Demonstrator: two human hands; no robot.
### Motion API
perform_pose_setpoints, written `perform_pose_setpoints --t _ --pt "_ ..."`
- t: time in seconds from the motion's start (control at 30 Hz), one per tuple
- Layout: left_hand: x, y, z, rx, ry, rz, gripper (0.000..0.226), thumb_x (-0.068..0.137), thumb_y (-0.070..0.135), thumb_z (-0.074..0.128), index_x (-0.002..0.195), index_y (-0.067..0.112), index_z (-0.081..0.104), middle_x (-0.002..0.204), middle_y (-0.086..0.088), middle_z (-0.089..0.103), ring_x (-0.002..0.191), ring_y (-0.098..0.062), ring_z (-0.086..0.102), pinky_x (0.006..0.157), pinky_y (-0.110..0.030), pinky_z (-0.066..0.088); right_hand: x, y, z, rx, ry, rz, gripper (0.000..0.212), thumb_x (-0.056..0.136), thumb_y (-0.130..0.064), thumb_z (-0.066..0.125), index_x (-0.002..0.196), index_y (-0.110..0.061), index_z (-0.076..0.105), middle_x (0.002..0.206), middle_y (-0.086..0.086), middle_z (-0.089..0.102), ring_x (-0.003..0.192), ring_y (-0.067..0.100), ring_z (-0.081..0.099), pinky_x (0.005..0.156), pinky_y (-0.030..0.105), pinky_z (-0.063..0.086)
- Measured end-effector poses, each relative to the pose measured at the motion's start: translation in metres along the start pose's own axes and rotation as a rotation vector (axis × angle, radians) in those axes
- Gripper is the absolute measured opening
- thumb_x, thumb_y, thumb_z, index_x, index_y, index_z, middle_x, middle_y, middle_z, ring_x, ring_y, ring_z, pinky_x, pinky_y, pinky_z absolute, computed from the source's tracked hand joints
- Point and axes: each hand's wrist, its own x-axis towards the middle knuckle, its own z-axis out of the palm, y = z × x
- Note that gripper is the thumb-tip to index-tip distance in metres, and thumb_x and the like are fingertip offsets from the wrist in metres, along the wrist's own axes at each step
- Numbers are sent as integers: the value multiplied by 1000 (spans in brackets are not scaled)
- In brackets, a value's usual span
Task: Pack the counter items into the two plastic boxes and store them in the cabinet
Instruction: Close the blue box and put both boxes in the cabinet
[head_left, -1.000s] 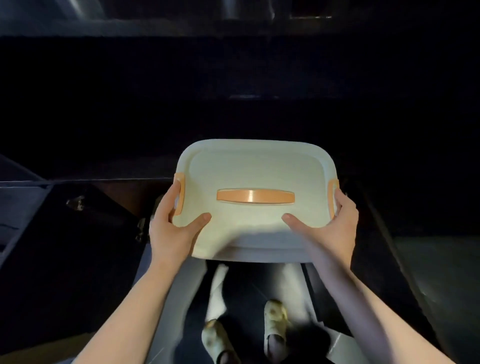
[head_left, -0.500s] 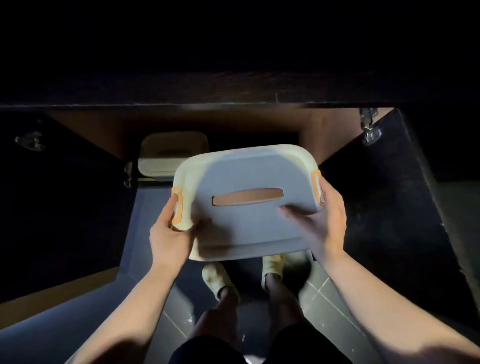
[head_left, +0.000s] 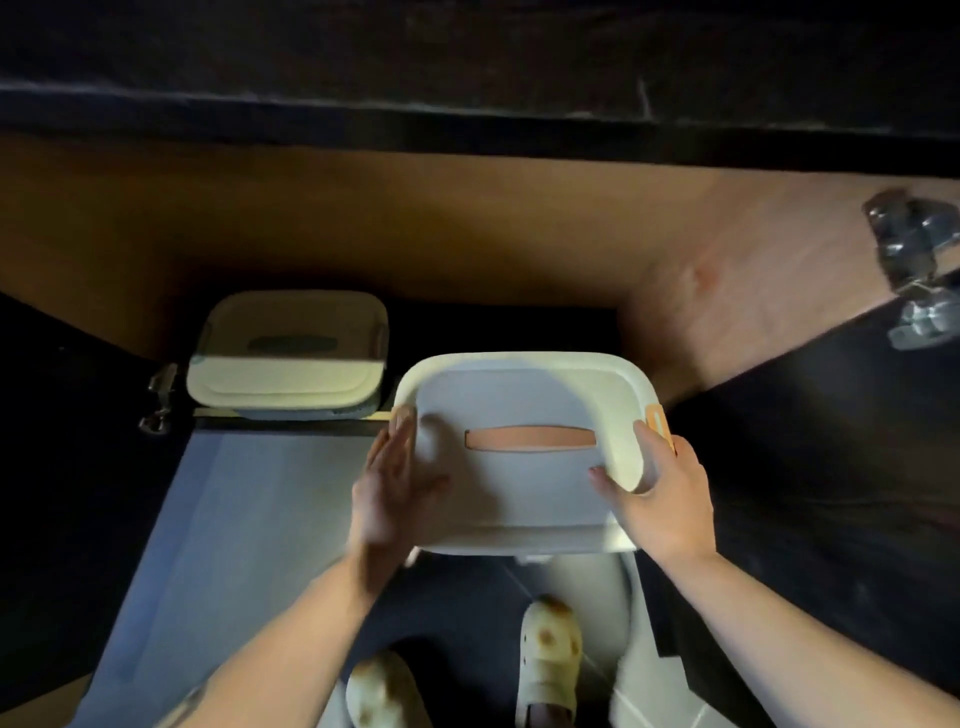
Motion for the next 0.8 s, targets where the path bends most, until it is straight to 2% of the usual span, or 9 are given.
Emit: perform_pose_setpoints --t 0.07,0.17,0.23,0.3,0.4,0.5,0.6,0.73,0.8 --pt "35 -20 23 -73 -23 6 89 61 1 77 141 11 40 145 7 37 137 -9 33 111 -17 28 33 17 24 -8 -5 24 81 69 -66 66 139 -32 43 128 2 45 120 27 42 100 46 42" --pt "85 -35 53 -121 -2 -18 91 51 13 70 138 7 43 142 -5 47 132 -18 43 112 -36 33 82 33 52 -19 24 48 79 70 -59 72 139 -29 46 135 8 46 127 30 41 106 42 37" --pt "116 -43 67 -106 -35 1 94 53 14 70 141 6 38 144 -8 43 134 -18 40 114 -29 28 111 41 67 -33 41 49 78 70 -59 72 137 -29 48 133 11 47 125 33 43 102 41 38" --pt "143 -52 77 40 -31 53 86 58 16 75 137 6 44 137 -10 49 127 -22 46 100 -14 28 137 48 82 -42 45 53 76 69 -62 70 135 -31 47 132 12 46 123 36 44 99 43 39" --pt "180 -74 84 197 30 108 66 62 21 73 124 6 56 120 -15 55 110 -30 54 84 -21 37 176 47 113 -107 -24 32 80 71 -65 67 138 -31 40 142 14 37 127 40 39 104 47 38" --pt "208 -102 95 269 25 86 62 78 19 72 134 8 48 140 -18 39 126 -32 43 93 -24 34 207 46 145 -207 -117 18 83 76 -66 62 145 -33 30 154 12 20 134 43 29 110 46 30" --pt "224 -116 101 336 59 117 56 90 28 60 141 18 41 156 -18 12 142 -33 18 110 -36 24 221 42 160 -260 -90 -42 76 83 -67 52 147 -33 29 161 6 3 143 40 12 115 46 19" --pt "198 -123 114 608 128 214 52 96 40 42 145 24 33 148 -16 34 138 -36 25 113 -44 13 186 31 176 -464 -112 -198 68 92 -64 27 151 -31 19 161 9 7 148 32 -1 118 51 7" --pt "182 -125 119 632 76 246 59 96 47 37 149 28 20 155 -9 22 143 -32 12 114 -40 0 158 25 191 -477 -163 -321 63 96 -56 30 152 -38 7 162 5 0 148 28 -7 117 53 2"
